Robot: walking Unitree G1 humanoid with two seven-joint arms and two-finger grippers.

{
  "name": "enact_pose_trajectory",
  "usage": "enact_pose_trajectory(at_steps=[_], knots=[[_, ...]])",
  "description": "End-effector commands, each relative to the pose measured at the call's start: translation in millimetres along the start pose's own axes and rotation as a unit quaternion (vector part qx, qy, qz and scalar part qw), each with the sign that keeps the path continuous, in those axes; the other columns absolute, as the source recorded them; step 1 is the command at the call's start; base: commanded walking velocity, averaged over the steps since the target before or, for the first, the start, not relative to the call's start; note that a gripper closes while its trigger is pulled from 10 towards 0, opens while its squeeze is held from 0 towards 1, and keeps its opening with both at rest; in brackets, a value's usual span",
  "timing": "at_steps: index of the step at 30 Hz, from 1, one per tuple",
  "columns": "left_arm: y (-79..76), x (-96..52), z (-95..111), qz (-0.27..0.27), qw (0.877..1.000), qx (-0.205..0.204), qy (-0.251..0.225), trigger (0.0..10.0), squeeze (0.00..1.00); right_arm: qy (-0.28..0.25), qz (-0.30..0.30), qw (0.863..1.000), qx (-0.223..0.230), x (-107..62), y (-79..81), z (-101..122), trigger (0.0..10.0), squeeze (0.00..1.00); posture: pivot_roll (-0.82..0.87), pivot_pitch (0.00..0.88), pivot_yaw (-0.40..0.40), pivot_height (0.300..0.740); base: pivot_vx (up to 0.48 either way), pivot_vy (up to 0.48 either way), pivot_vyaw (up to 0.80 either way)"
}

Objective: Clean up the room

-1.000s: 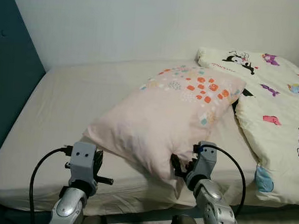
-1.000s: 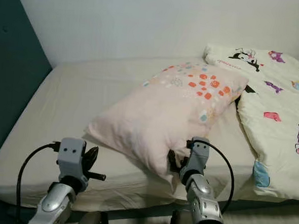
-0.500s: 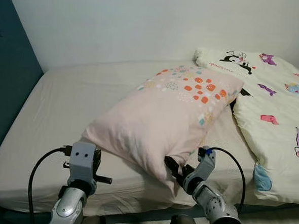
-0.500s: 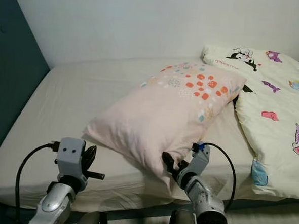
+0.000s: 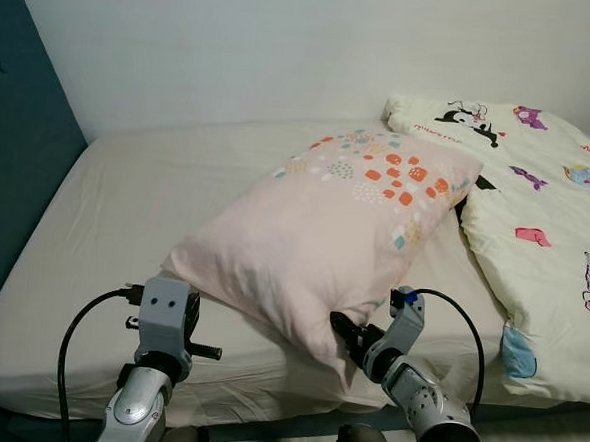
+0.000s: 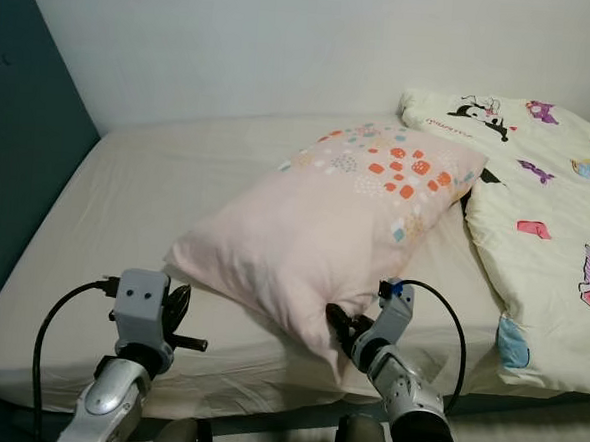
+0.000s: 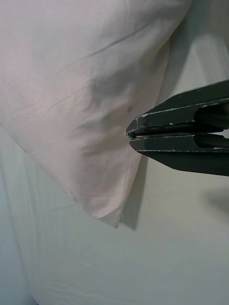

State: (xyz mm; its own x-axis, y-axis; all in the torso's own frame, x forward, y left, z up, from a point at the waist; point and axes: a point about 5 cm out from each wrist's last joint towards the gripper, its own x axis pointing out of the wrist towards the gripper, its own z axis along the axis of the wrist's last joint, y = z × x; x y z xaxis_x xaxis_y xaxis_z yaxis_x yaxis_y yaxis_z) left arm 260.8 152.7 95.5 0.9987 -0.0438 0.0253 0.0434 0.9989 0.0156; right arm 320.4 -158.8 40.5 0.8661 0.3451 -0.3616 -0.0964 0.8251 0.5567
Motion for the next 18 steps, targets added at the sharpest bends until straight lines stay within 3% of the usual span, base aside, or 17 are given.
enact_pose_trajectory(at_steps=[1,11,14,15,18], knots=[[5.9,-1.8,-5,0.009,1.0,0.014,0.009,10.0,0.0,0.023,-0.007,1.0,-0.011,0.2,-2.3,-7,0.0,0.0,0.03,0.11,-0.007,0.599,0.0,0.0,0.0],[7.0,-1.6,-5,0.012,1.0,0.014,0.009,10.0,0.0,0.024,-0.009,0.999,-0.025,2.2,-3.3,-3,0.0,0.0,0.03,0.114,-0.008,0.599,0.0,0.0,0.0],[7.2,-1.8,-5,0.011,1.0,0.014,0.009,10.0,0.0,0.067,0.055,0.991,-0.103,2.3,7.3,-2,0.0,0.0,0.03,0.117,-0.009,0.599,0.0,0.0,0.0],[7.2,-1.8,-5,0.011,1.0,0.014,0.009,10.0,0.0,0.067,0.055,0.991,-0.103,2.3,7.3,-2,0.0,0.0,0.03,0.117,-0.009,0.599,0.0,0.0,0.0],[8.0,-1.8,-4,0.012,1.0,0.013,0.008,10.0,0.0,0.136,0.141,0.956,-0.219,-9.4,12.0,-1,0.0,0.0,0.03,0.119,-0.009,0.599,0.0,0.0,0.0]])
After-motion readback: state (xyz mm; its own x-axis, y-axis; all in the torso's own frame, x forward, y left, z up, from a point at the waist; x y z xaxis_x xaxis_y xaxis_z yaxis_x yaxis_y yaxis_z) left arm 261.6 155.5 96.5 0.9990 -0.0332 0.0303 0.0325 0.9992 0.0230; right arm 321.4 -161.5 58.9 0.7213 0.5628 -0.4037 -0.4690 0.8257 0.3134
